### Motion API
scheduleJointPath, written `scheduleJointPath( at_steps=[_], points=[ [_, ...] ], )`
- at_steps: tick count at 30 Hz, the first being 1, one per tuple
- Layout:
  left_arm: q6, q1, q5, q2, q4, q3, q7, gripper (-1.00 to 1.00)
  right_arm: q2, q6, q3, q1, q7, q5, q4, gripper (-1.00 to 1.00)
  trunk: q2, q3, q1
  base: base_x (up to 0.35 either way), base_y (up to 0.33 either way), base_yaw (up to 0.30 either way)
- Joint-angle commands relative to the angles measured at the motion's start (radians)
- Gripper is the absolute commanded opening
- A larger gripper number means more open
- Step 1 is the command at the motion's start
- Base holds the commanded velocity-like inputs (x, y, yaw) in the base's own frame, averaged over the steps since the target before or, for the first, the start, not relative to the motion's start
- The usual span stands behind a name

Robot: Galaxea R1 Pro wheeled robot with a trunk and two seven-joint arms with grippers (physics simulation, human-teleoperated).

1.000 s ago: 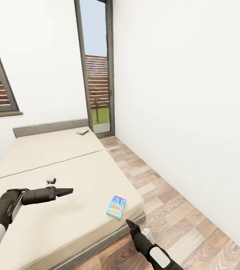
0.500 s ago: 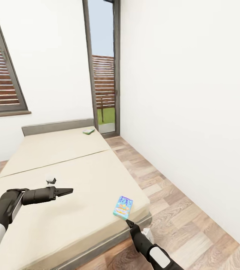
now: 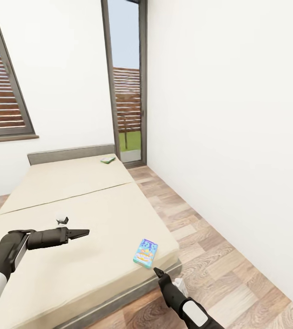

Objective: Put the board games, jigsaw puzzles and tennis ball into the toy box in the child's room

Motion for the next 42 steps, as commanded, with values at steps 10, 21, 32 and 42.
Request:
scheduleJointPath(
  at_steps=[10,21,32,42],
  points=[
    [0.009,-0.001,-0.002,0.000,0.000,0.000,-0.005,1.00,0.000,0.006,-0.002,0.000,0.004,-0.006,0.000,1.00,0.000,-0.001,0.000,0.000,-0.021,0.001],
    [0.008,-0.001,-0.002,0.000,0.000,-0.001,-0.005,1.00,0.000,0.007,-0.004,0.000,0.004,-0.006,-0.002,1.00,0.000,-0.001,0.000,0.000,-0.001,0.000],
    [0.008,-0.001,-0.002,-0.001,0.000,-0.001,-0.005,1.00,0.000,0.007,-0.004,0.000,0.005,-0.006,-0.006,1.00,0.000,-0.001,0.000,0.000,0.000,0.000],
    [0.007,-0.001,-0.002,-0.002,0.000,-0.001,-0.005,1.00,0.000,0.005,-0.004,0.000,0.004,-0.006,-0.007,1.00,0.000,-0.001,0.000,0.021,0.000,0.000]
  ],
)
